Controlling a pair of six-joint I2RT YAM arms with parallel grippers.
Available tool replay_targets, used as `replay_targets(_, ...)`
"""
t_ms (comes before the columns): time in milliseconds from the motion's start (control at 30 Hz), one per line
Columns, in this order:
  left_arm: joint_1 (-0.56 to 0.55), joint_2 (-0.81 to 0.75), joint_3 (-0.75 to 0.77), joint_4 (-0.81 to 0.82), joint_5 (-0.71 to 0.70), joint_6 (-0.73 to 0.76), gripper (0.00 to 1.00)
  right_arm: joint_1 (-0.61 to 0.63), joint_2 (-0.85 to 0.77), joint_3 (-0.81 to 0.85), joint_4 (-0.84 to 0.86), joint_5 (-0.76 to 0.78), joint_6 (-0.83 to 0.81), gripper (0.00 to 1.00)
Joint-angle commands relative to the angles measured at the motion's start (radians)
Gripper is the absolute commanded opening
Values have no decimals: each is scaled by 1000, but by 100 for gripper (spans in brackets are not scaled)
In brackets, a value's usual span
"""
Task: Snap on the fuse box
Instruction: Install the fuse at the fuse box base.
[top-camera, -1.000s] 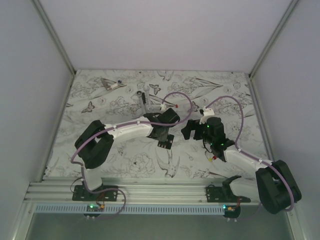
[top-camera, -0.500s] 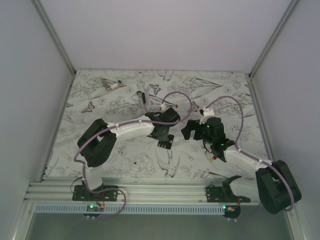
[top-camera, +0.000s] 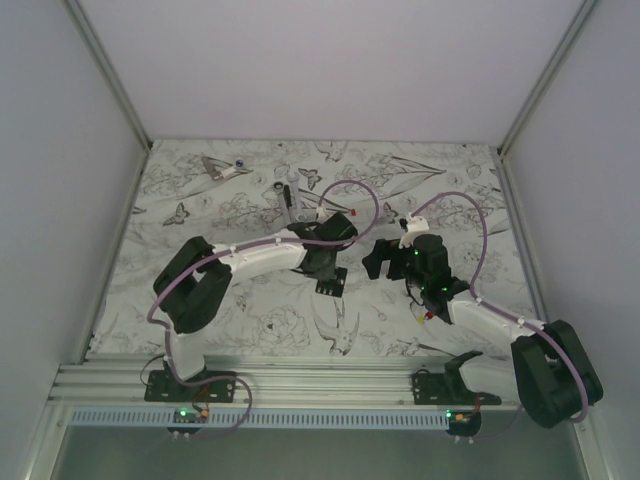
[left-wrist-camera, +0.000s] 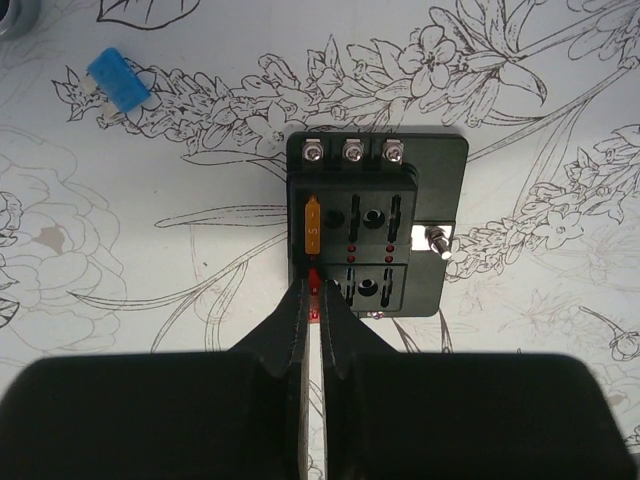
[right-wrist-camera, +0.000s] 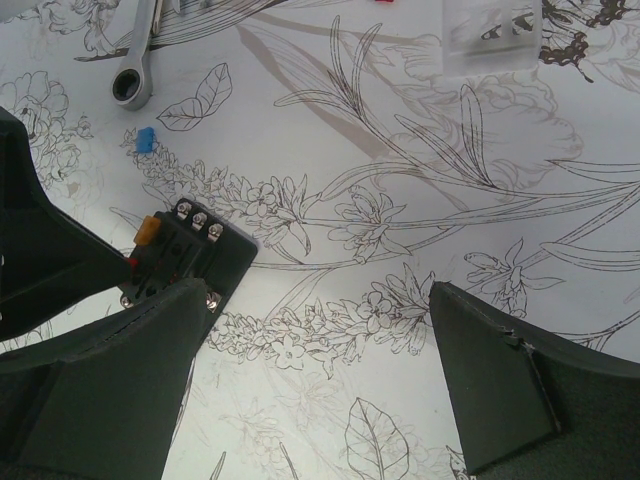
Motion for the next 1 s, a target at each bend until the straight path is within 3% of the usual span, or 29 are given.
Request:
replay_targets(0, 11, 16, -51, -36, -9, -52, 0, -10, -2, -3, 24, -3, 14, 100)
replay_targets(300, -20, 106, -103, -34, -18, -123, 0, -10, -1, -3, 26, -6, 16, 100)
replay_targets(533, -18, 15, -115, -37, -25, -111, 1, -10, -6, -3, 24, -7, 16, 100)
replay_targets(767, -18, -146, -41, -48, -50, -18, 40, -10, -20, -6, 24, -8, 15, 100)
replay_targets(967, 16, -222, -14, -53, 13, 94, 58, -10, -18, -7, 25, -9, 14, 100)
